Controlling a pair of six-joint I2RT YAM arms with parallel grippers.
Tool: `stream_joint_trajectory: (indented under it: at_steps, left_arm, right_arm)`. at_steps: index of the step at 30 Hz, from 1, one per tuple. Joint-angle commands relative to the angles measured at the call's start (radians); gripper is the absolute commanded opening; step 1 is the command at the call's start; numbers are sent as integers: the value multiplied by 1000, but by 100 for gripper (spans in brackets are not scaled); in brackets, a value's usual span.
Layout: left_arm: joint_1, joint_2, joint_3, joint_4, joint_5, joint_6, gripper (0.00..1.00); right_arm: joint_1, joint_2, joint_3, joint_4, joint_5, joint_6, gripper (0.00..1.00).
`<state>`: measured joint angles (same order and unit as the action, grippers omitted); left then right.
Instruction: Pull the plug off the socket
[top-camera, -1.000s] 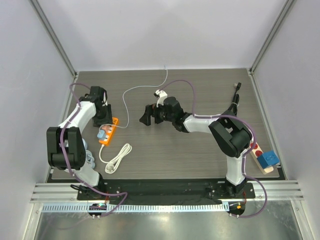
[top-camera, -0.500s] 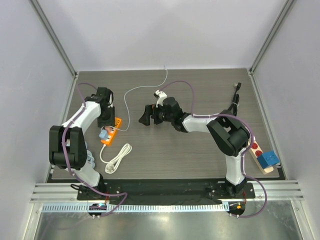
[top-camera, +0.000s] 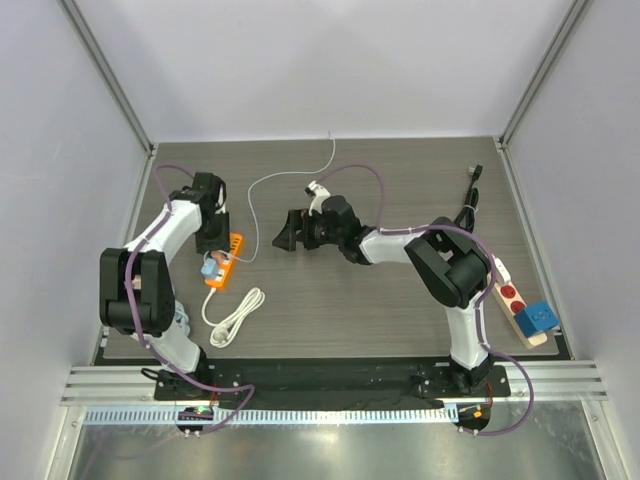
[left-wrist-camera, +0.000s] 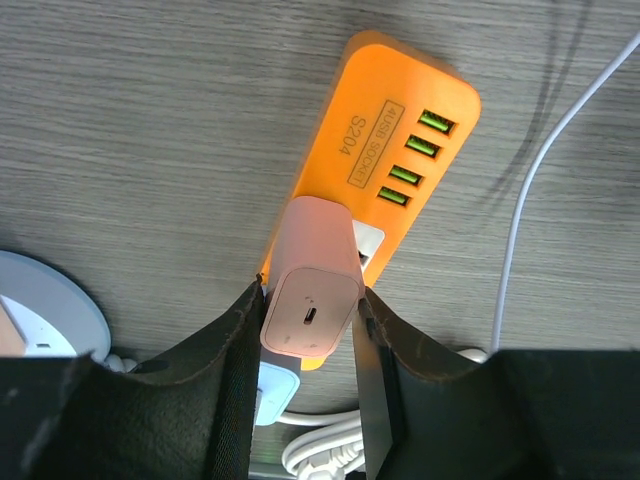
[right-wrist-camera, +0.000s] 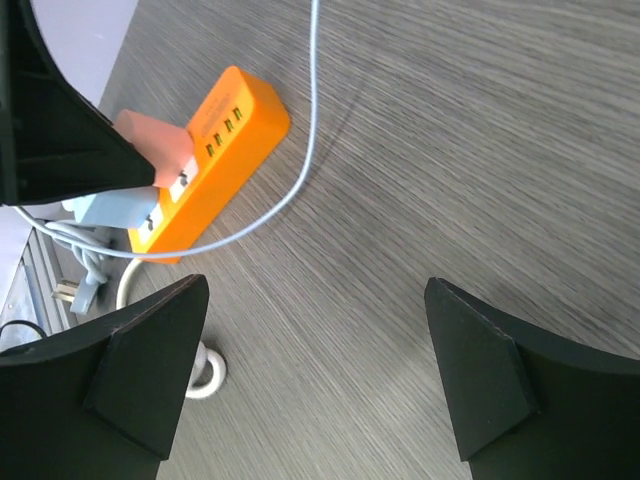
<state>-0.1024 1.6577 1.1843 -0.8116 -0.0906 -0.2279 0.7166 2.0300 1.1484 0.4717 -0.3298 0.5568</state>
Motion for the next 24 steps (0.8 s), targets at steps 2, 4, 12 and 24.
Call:
stream_joint_trajectory:
  at_steps: [2,4,12,24]
  left_arm:
    - [1,-19,-18,32,133,-54,0]
    - [0,-6,-20,52,199,-76,0]
    - [-13,16,-17,55,282,-94,0]
    - [-45,-24,-11,42,215,-100,0]
  right_arm:
    - [29,-20,48,41,27,-15,91]
    - [44,-28,60,24,61,-53,88]
    - [87,42,146,103,-20,-26,33]
    - [98,252,307,153,-84,74,1]
